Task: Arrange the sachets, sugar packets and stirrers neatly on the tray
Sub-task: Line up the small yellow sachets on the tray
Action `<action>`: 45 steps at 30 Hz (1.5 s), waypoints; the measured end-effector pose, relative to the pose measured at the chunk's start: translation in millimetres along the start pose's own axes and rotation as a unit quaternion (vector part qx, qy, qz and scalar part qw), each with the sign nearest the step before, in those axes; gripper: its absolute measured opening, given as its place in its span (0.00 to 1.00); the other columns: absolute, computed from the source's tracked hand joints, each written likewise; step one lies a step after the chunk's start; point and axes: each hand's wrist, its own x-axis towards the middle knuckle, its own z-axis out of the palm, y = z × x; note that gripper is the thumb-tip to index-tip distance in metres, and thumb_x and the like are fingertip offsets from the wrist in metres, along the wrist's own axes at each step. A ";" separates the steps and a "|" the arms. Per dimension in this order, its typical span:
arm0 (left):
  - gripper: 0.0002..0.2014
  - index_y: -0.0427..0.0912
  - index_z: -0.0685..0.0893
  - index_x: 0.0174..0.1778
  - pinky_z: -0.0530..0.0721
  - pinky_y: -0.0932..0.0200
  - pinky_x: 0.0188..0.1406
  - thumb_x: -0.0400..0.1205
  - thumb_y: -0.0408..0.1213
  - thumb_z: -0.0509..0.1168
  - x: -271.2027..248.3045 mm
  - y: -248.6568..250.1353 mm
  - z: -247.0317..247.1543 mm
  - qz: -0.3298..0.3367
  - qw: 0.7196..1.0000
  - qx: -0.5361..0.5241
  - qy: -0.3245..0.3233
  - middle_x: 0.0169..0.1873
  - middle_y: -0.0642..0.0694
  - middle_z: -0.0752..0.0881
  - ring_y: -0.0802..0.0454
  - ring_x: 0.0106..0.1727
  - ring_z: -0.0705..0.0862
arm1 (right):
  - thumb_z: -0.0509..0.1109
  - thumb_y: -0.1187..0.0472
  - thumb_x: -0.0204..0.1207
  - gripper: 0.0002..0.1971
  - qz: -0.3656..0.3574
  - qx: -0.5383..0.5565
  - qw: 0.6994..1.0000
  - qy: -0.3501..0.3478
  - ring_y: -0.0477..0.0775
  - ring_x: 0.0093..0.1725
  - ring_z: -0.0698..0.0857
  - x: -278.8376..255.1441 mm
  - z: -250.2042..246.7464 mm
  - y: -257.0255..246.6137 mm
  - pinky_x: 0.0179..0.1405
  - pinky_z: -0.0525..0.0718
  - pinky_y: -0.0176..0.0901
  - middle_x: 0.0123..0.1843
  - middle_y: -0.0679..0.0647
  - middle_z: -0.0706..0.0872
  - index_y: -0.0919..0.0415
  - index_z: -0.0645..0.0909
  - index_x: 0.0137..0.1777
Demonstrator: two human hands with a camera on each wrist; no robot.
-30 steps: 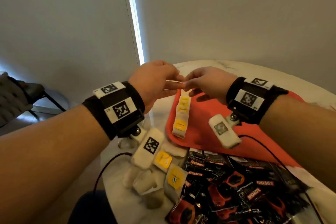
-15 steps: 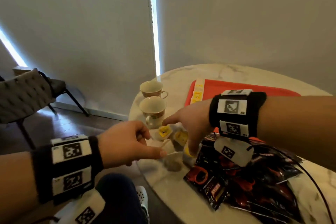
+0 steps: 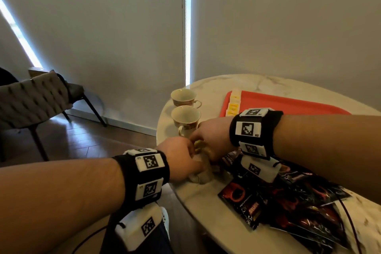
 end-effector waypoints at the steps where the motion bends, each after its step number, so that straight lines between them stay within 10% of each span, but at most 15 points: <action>1: 0.13 0.46 0.87 0.48 0.90 0.52 0.49 0.80 0.53 0.74 1.3 -1.3 0.2 -0.001 1.000 -0.003 0.002 0.45 0.45 0.89 0.49 0.47 0.89 | 0.79 0.52 0.75 0.28 0.006 0.007 1.000 0.008 0.52 0.56 0.84 1.1 1.4 1.4 0.57 0.85 0.47 0.60 0.47 0.85 0.43 0.77 0.75; 9: 0.07 0.47 0.88 0.45 0.87 0.63 0.34 0.80 0.44 0.78 -3.7 -26.7 -10.1 -0.024 0.988 -0.147 0.035 0.36 0.50 0.88 0.59 0.34 0.88 | 0.78 0.52 0.77 0.20 0.037 0.140 0.988 0.058 0.47 0.52 0.87 -2.8 1.5 23.4 0.48 0.86 0.39 0.59 0.44 0.88 0.43 0.84 0.69; 18: 0.08 0.37 0.88 0.56 0.93 0.41 0.53 0.84 0.37 0.72 -12.8 -35.4 -25.0 -0.057 0.889 -0.453 0.045 0.49 0.36 0.94 0.41 0.49 0.95 | 0.84 0.64 0.71 0.15 0.055 0.456 0.873 0.162 0.57 0.47 0.94 -33.2 -12.6 71.8 0.46 0.93 0.48 0.52 0.54 0.93 0.50 0.89 0.56; 31: 0.14 0.32 0.70 0.73 0.95 0.41 0.37 0.92 0.29 0.51 43.9 70.7 -35.0 -0.071 0.718 -0.689 -0.066 0.61 0.26 0.89 0.28 0.50 0.94 | 0.76 0.71 0.75 0.16 -0.004 0.651 0.717 0.251 0.55 0.45 0.91 -83.6 -12.1 124.8 0.43 0.92 0.44 0.50 0.58 0.91 0.64 0.86 0.63; 35: 0.21 0.35 0.72 0.79 0.93 0.35 0.41 0.93 0.42 0.52 86.6 101.8 -24.7 -0.057 0.676 -0.730 -0.087 0.65 0.22 0.86 0.25 0.54 0.92 | 0.78 0.70 0.70 0.20 0.002 0.664 0.697 0.270 0.56 0.45 0.90 -89.0 3.3 139.3 0.43 0.93 0.45 0.51 0.60 0.90 0.66 0.86 0.63; 39: 0.33 0.39 0.84 0.72 0.90 0.34 0.57 0.88 0.65 0.56 119.7 130.6 -13.2 -0.027 0.676 -0.721 -0.153 0.61 0.33 0.90 0.33 0.54 0.92 | 0.80 0.70 0.71 0.16 0.046 0.632 0.708 0.313 0.60 0.46 0.90 -83.2 19.3 158.4 0.42 0.92 0.49 0.50 0.63 0.91 0.65 0.88 0.59; 45: 0.14 0.36 0.84 0.68 0.94 0.43 0.47 0.88 0.36 0.65 161.2 157.6 5.1 -0.013 0.701 -0.706 -0.101 0.54 0.34 0.88 0.36 0.51 0.88 | 0.83 0.69 0.70 0.16 0.080 0.593 0.709 0.373 0.64 0.49 0.92 -68.2 38.5 191.1 0.56 0.89 0.61 0.53 0.68 0.92 0.64 0.88 0.58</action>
